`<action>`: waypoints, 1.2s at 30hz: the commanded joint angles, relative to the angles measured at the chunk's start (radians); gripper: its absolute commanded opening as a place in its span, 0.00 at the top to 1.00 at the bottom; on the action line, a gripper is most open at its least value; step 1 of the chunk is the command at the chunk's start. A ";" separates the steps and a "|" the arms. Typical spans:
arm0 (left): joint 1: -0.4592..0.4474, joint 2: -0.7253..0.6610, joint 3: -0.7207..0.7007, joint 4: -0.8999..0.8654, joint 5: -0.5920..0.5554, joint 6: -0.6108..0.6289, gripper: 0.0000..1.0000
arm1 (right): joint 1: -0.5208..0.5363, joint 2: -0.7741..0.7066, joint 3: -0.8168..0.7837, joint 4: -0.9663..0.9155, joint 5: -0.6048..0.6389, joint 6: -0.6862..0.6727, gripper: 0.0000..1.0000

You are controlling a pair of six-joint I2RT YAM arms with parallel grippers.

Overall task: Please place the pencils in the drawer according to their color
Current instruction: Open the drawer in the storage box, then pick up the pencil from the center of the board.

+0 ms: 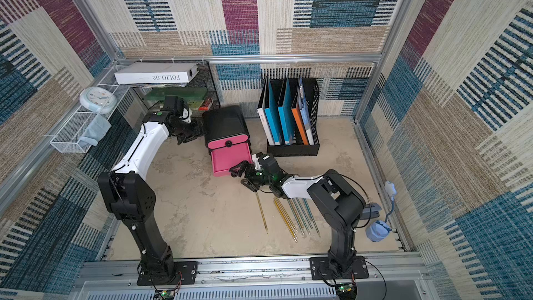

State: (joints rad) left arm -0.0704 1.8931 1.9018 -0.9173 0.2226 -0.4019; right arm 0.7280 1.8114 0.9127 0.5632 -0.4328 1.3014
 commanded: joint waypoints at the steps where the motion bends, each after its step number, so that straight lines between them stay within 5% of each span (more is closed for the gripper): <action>1: -0.001 -0.045 -0.006 -0.024 0.004 0.012 0.47 | -0.004 -0.050 -0.013 -0.053 -0.007 -0.049 0.01; 13: -0.099 -0.326 -0.232 -0.024 0.013 -0.048 0.47 | -0.009 -0.319 -0.086 -0.312 0.083 -0.172 0.01; 25: -0.472 -0.533 -0.573 0.044 -0.209 -0.314 0.46 | -0.012 -0.609 -0.229 -0.583 0.222 -0.272 0.01; 36: -0.800 -0.388 -0.687 0.185 -0.429 -0.648 0.46 | -0.052 -0.893 -0.377 -0.745 0.307 -0.292 0.01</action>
State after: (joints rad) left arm -0.8303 1.4582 1.2034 -0.7895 -0.1162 -0.9356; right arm 0.6838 0.9588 0.5529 -0.1303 -0.1600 1.0206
